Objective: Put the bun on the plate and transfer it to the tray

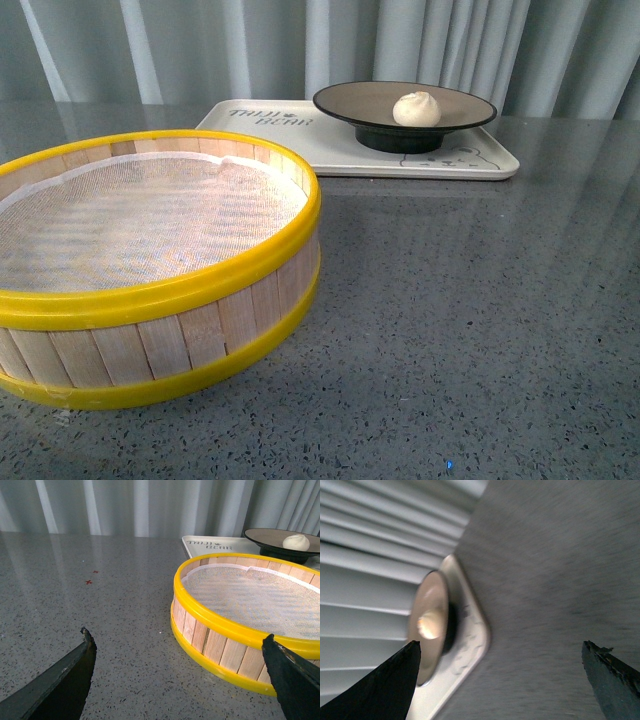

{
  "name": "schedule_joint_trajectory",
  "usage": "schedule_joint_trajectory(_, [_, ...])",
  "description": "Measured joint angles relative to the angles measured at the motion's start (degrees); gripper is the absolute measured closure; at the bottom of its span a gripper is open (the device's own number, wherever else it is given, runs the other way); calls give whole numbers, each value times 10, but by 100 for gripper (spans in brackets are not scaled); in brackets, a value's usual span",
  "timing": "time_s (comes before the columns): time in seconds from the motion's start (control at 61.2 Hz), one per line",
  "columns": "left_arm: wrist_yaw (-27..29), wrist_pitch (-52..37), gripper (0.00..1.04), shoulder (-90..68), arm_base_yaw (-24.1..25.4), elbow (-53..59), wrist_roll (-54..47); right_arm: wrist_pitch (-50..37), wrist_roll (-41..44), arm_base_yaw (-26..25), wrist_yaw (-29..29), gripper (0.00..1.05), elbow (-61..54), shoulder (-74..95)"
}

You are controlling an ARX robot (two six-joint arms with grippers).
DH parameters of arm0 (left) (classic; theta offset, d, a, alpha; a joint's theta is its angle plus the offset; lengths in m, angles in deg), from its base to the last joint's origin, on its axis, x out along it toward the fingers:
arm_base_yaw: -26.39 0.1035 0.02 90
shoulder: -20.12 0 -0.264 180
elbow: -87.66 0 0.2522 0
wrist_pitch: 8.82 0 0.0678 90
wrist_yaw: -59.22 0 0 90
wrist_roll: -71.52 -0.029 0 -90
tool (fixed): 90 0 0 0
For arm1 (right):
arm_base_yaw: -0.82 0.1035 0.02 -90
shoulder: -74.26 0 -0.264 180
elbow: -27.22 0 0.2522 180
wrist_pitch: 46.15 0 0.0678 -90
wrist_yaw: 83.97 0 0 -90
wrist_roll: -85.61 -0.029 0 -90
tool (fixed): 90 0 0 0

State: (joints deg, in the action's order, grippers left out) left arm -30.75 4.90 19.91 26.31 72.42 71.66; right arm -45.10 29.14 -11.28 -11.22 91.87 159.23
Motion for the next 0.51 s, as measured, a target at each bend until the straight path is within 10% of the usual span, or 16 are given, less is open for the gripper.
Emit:
schedule_joint_trajectory(0.147, [0, 0, 7, 0, 0, 0, 0, -273, 309, -18, 53, 32, -184, -87])
schedule_joint_trajectory(0.278, [0, 0, 7, 0, 0, 0, 0, -346, 493, 16, 66, 57, -277, -146])
schedule_joint_trajectory(0.507, [0, 0, 7, 0, 0, 0, 0, -349, 554, 46, 106, 102, -372, -229])
